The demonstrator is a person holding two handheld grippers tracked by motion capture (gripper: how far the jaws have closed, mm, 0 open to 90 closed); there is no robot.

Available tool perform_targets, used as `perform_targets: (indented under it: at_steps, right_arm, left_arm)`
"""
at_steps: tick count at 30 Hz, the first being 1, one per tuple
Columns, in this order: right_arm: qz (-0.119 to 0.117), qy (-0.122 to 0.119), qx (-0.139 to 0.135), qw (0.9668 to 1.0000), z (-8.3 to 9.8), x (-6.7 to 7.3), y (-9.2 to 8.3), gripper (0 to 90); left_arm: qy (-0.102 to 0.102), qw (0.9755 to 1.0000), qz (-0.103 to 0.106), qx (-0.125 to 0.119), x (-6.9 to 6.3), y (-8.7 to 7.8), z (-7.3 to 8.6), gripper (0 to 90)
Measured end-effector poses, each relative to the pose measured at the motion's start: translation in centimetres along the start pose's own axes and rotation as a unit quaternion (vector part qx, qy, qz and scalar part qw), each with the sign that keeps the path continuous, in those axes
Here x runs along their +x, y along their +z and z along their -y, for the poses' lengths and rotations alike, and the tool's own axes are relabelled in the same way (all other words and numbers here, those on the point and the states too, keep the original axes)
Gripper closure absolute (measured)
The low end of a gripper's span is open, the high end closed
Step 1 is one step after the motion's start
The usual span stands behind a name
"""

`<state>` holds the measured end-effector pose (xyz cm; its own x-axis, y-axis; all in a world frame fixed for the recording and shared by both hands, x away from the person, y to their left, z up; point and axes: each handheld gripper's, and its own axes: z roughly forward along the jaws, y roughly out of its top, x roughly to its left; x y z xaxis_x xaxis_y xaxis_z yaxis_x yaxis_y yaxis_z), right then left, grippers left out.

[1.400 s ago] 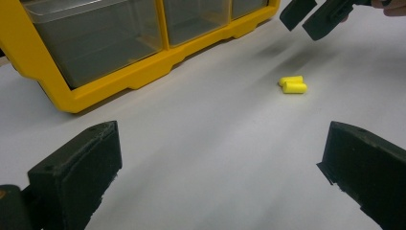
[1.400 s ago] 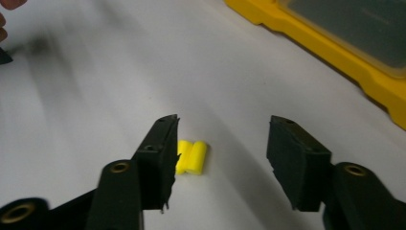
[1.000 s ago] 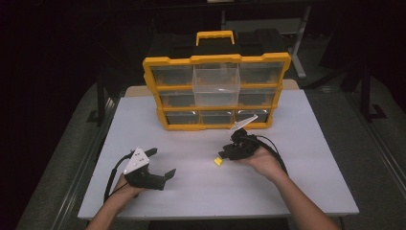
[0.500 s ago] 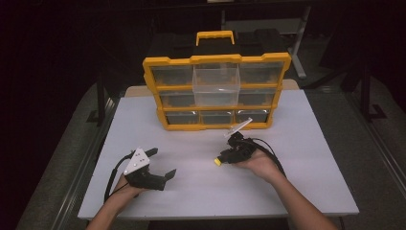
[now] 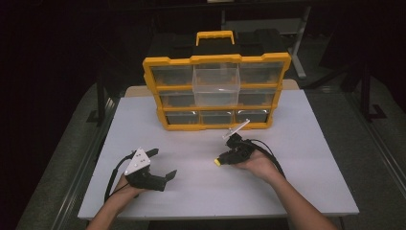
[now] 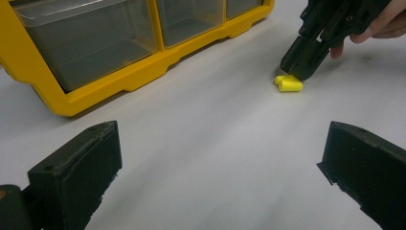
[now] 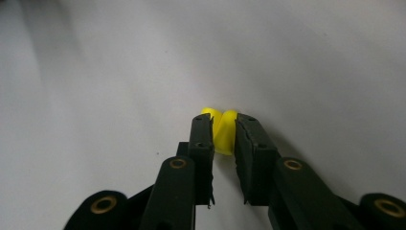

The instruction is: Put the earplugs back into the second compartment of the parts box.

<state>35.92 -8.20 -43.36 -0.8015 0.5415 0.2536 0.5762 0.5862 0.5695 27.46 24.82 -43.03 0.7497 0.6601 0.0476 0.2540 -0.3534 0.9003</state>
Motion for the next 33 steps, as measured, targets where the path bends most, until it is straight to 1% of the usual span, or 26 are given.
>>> perform_targets:
  at_steps: [2,8,17,26,30,31,33]
  right_arm:
    - [0.002,-0.005,0.002,1.0,0.0,-0.1,0.1,77.8]
    - [0.001,-0.003,0.004,1.0,0.0,-0.1,0.1,81.1]
    - [0.002,-0.008,0.005,1.0,0.0,-0.1,0.0,85.8]
    - [-0.001,-0.01,0.002,0.9999,0.0,-0.1,-0.3,86.5]
    - [-0.002,-0.01,0.0,1.0,0.0,-0.2,-0.6,86.5]
    - [-0.003,-0.015,-0.003,0.9999,0.0,-0.3,-0.7,86.5]
    - [-0.003,-0.013,-0.005,0.9999,0.0,-0.3,-0.9,86.4]
  left_arm:
    - [0.001,1.0,0.0,0.0,0.0,0.0,0.0,0.3]
    - [0.002,1.0,0.001,0.0,0.0,0.0,0.0,0.3]
    - [0.002,1.0,0.001,0.001,-0.1,0.0,0.0,0.3]
    - [0.002,1.0,0.002,0.0,-0.1,0.0,0.0,0.3]
    - [0.001,1.0,0.002,0.001,-0.1,0.1,0.0,0.3]
    - [0.001,1.0,0.002,0.001,-0.1,0.1,0.0,0.3]
    - [0.001,1.0,0.003,0.001,-0.1,0.1,0.0,0.3]
